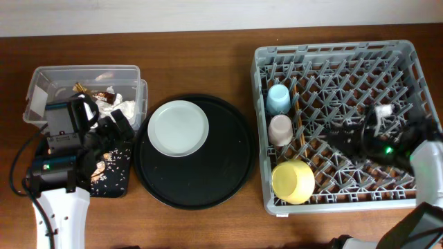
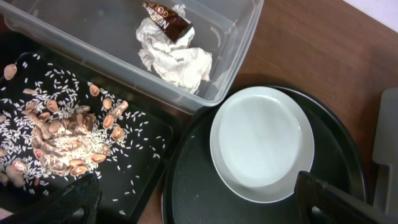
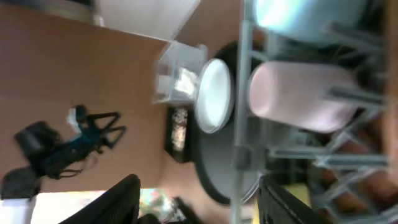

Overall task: Sort waste into correct bins and load items into the dishwasher rack
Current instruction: 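Grasp the yellow bowl with the right gripper and place it in the rack, then grasp the white plate with the right gripper and stand it in the rack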

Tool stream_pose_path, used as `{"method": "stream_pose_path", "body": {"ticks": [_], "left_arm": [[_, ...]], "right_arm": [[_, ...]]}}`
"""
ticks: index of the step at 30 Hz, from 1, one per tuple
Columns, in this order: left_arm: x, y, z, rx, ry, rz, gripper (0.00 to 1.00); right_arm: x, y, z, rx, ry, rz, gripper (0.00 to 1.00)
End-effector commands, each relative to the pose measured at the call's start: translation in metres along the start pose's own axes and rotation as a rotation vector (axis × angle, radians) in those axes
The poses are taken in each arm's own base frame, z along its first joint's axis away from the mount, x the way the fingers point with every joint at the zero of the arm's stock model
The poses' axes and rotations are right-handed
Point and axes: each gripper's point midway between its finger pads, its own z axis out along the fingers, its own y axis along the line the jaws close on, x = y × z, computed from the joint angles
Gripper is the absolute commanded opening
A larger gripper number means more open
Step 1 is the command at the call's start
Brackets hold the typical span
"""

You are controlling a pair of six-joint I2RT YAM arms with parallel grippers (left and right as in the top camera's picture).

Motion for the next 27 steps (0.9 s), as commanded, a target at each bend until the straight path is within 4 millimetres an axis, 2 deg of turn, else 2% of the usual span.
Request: {"method": "stream_pose_path", "body": {"ticks": [1, 3, 5, 6, 8, 10, 11, 13, 15, 16, 17, 20, 22, 24, 27], "left_arm": [[-0.002, 0.001, -0.002, -0.005, -0.011, 0.000, 0.99], [-0.002, 0.001, -0.002, -0.005, -0.011, 0.000, 0.99], [-0.002, 0.001, -0.002, -0.005, -0.011, 0.000, 0.99], [-0.002, 0.001, -0.002, -0.005, -0.011, 0.000, 0.99], [-0.002, 0.001, -0.002, -0.005, -0.011, 0.000, 0.99], [-0.002, 0.001, -0.002, -0.005, -0.011, 0.000, 0.99], [-0.002, 0.001, -0.002, -0.005, -0.011, 0.000, 0.99], [-0.002, 0.001, -0.002, -0.005, -0.011, 0.000, 0.99], [-0.002, 0.001, -0.002, -0.005, -0.011, 0.000, 0.99], [-0.002, 0.001, -0.002, -0.005, -0.011, 0.000, 0.99], [-0.002, 0.001, -0.002, -0.005, -0.011, 0.000, 0.99], [-0.002, 0.001, -0.002, -0.005, -0.011, 0.000, 0.99], [-0.002, 0.001, -0.002, -0.005, -0.011, 0.000, 0.99], [-0.002, 0.001, -0.002, -0.005, -0.011, 0.000, 0.99], [-0.002, 0.001, -0.002, -0.005, -0.011, 0.000, 0.99]], "right_arm": [[-0.027, 0.012, -0.006, 0.267, 0.060, -0.086, 0.57], [-0.031, 0.045, 0.016, 0.404, 0.152, -0.223, 0.54], [-0.024, 0.063, 0.044, 0.506, 0.214, -0.333, 0.49], [-0.015, 0.076, 0.073, 0.549, 0.242, -0.425, 0.49], [0.001, 0.088, 0.123, 0.614, 0.268, -0.567, 0.48], [0.019, 0.092, 0.169, 0.642, 0.297, -0.691, 0.48], [0.029, 0.090, 0.200, 0.649, 0.314, -0.759, 0.48], [0.039, 0.077, 0.246, 0.644, 0.330, -0.819, 0.48], [0.046, 0.059, 0.281, 0.631, 0.344, -0.831, 0.48], [0.049, 0.037, 0.308, 0.631, 0.349, -0.816, 0.48], [0.050, 0.021, 0.322, 0.635, 0.355, -0.813, 0.48], [0.057, -0.020, 0.351, 0.650, 0.377, -0.784, 0.47], [0.063, -0.032, 0.359, 0.646, 0.395, -0.779, 0.46], [0.072, -0.041, 0.366, 0.650, 0.415, -0.777, 0.36], [0.088, -0.058, 0.376, 0.660, 0.445, -0.766, 0.28]]}}
